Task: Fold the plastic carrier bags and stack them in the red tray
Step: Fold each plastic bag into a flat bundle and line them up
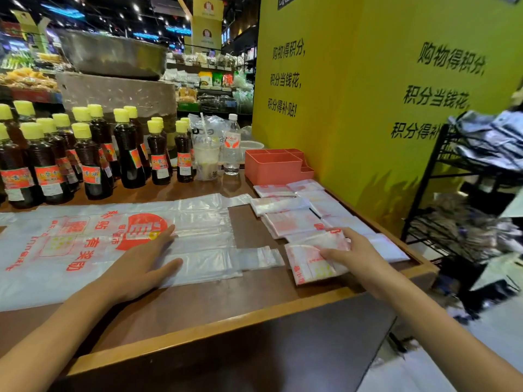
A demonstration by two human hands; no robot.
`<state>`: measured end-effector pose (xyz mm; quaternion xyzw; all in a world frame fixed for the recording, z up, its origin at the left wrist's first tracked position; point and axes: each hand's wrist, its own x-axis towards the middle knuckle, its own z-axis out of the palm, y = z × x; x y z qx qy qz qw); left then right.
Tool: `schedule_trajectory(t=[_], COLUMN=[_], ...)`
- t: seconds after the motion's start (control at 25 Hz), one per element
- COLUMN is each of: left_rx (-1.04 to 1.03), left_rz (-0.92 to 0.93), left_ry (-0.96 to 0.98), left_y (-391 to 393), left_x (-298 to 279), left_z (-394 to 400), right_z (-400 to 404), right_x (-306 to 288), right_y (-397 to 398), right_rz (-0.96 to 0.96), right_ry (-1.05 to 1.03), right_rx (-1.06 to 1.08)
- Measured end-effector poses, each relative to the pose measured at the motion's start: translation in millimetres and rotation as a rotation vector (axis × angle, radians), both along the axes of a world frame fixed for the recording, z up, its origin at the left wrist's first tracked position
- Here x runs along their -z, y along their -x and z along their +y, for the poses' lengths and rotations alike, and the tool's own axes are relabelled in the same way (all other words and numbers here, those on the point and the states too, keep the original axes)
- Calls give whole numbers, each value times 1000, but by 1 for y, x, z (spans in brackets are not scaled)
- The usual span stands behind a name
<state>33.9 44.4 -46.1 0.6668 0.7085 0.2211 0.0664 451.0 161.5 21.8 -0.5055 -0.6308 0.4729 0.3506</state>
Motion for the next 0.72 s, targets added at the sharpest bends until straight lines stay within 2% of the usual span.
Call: schedule_trajectory(t=[0.12,0.28,0.4,0.56,0.64,0.72], left_rx=[-9,17,19,18,28,39], left_rz=[-22,-65,-91,-79,-59,-21], left_ry=[-21,-23,-13,-30,-38,-51], left_y=[5,14,17,16,14,13], left_x=[5,13,14,14,14,14], left_z=[2,7,10,9,8,8], right_z=[3,5,6,-8,-22,-37], right_x=[5,2,5,13,16,21], right_y=[-20,-23,-22,-16,-8,0], right_rz=[-75,-256,-491,-679,-704,-773], right_ry=[32,-20,-181,-511,-629,-638], right_rx=[63,12,26,32,-59,-178])
